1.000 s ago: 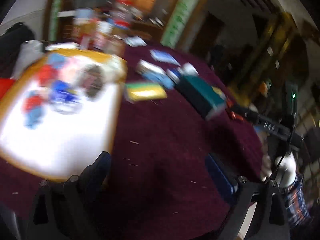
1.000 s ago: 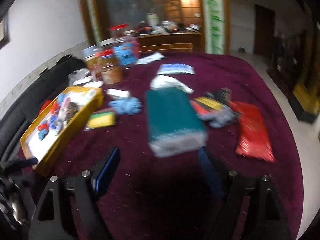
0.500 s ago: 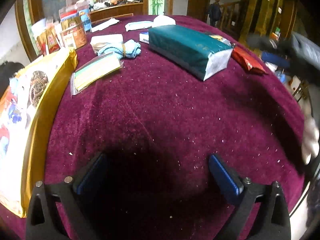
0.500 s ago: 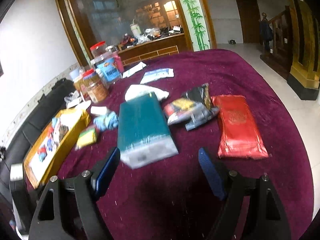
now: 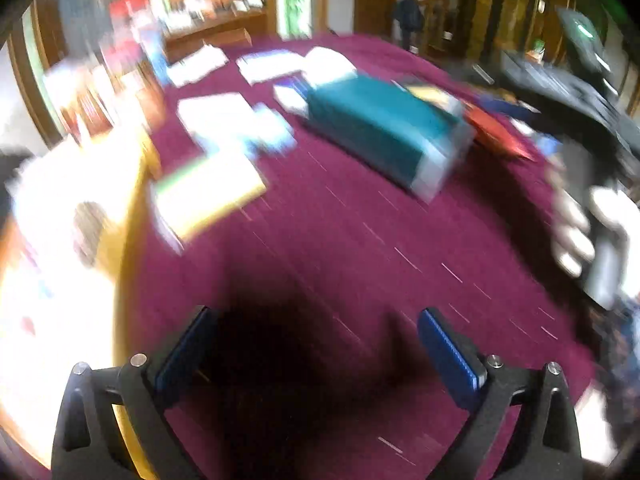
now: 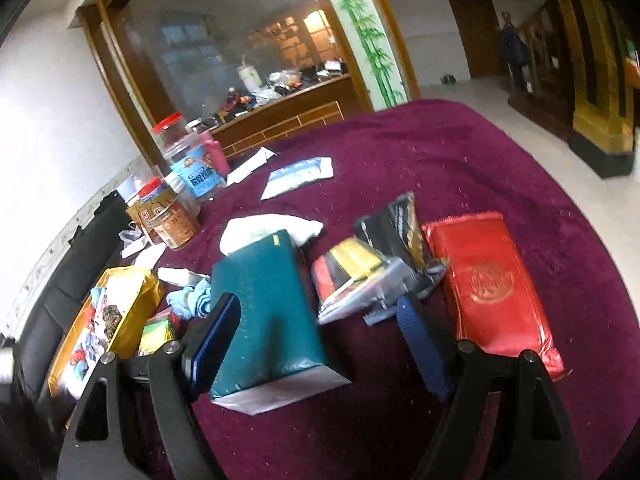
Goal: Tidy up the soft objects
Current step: 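Grasp the yellow-green striped pack with the left gripper, then carry the striped pack onto the tray with the left gripper while the right carries a white packet there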
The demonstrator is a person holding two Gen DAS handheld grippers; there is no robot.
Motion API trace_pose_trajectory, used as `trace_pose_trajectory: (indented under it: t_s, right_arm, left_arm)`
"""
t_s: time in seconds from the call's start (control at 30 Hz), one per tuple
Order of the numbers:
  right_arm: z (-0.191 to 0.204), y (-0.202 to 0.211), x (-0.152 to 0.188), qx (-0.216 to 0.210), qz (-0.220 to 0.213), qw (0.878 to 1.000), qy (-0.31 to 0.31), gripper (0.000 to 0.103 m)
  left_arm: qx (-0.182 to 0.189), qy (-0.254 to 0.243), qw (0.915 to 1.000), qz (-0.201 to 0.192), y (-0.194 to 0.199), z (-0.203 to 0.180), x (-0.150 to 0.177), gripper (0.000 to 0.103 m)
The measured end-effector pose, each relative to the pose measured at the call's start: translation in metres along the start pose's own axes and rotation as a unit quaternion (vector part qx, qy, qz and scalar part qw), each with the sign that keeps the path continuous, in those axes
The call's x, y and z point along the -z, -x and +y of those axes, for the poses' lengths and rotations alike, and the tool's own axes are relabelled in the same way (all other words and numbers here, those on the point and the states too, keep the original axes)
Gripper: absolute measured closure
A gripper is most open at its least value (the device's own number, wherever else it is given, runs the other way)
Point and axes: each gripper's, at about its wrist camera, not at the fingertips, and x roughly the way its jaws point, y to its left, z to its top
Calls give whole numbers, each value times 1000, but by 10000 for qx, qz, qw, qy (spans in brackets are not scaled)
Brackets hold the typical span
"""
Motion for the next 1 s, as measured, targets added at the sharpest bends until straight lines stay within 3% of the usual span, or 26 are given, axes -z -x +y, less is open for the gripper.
trace_pose_trajectory:
  t_s: [0.1,0.33,0.4,0.47,0.57,0.7,0.73,0.83,0.97,1.0]
  right_arm:
    - [3,-2,1,34,20,10000,68,23]
    - [18,-3,3,194,-31,9985,510,23]
    - [22,-5,4,212,-2,9979,614,23]
    - [24,-7,5,196,47,9975,683,23]
    - [27,-8,6,206,86,9969,759,23]
    - [27,-10,6,230,114,9966,779,23]
    - [27,-10,6,238,114,9966,777,23]
    - [26,-10,6,234,126,9968,750,24]
    - [26,-12,8,287,143,9964,784,23]
    - [26,-12,8,305,145,9963,795,24]
  left_arm:
    - [-786,-495,9950,-369,0,14,-40,1]
    - [-1344,-910,9867,-26,-52,57,-105,1]
    - [-1303,-933,9870,101,-65,66,-116,0]
    - [-1022,-865,9897,498,-81,70,-119,0]
    - [-719,-524,9943,581,-85,79,-122,1]
    - [-576,-413,9956,621,-77,74,-113,50]
    - [-472,-380,9964,601,-72,72,-109,56]
    - [-562,-499,9959,507,-53,56,-92,56]
    - [-270,-485,9973,486,-40,35,-77,56]
    - [-258,-505,9974,446,-39,30,-78,52]
